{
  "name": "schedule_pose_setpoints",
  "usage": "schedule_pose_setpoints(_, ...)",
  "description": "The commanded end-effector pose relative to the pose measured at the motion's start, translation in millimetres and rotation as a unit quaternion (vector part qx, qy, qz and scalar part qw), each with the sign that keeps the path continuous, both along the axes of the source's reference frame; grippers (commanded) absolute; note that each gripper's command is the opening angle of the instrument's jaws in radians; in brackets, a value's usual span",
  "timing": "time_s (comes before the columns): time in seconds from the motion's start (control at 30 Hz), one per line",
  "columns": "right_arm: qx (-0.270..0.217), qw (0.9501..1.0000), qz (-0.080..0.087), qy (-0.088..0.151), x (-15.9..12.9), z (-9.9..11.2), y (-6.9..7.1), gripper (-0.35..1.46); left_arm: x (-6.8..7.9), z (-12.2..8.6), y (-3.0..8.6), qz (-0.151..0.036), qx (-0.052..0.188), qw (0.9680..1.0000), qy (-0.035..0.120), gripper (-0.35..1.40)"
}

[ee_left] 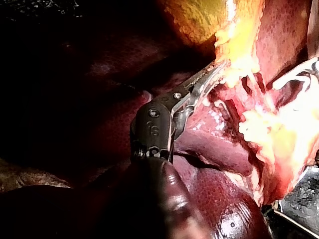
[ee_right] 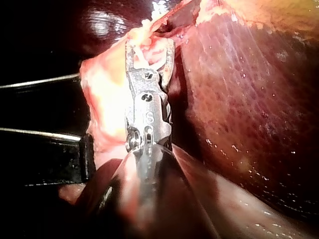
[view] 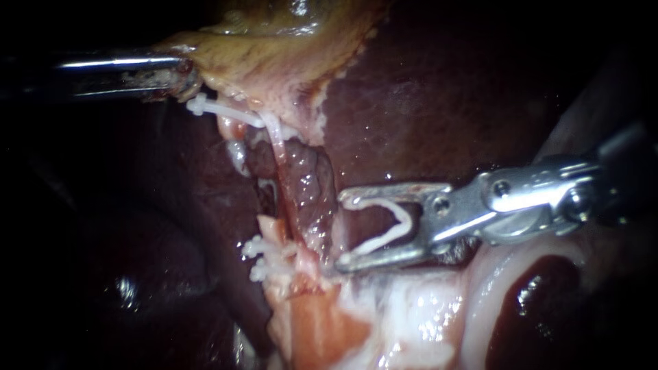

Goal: Clipping first clip right tube

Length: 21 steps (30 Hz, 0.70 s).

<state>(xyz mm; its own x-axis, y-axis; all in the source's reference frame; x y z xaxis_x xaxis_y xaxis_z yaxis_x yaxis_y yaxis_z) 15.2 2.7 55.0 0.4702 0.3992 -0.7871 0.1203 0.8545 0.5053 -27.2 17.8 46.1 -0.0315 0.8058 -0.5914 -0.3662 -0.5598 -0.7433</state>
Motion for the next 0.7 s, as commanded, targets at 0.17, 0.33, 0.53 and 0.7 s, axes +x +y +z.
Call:
schedule_pose_setpoints(0.17,0.027,0.9995,0.002,0.019,3.2,1.6,-1.2,0.50,-0.1,-0.1,0.0,0.000,0.000,1.0000,0.000,-0.35)
schedule_pose_setpoints(0.33,0.053,0.9978,0.003,0.040,5.5,2.4,-1.7,0.50,-0.1,-0.1,0.0,-0.001,0.000,1.0000,0.001,-0.35)
schedule_pose_setpoints(0.53,0.087,0.9929,0.006,0.081,6.1,0.9,-2.0,0.50,-0.1,-0.1,0.0,-0.001,0.000,1.0000,0.001,-0.35)
schedule_pose_setpoints(0.7,0.110,0.9875,0.003,0.113,6.5,-1.1,-2.5,0.50,-0.1,-0.1,0.0,0.000,0.000,1.0000,0.000,-0.35)
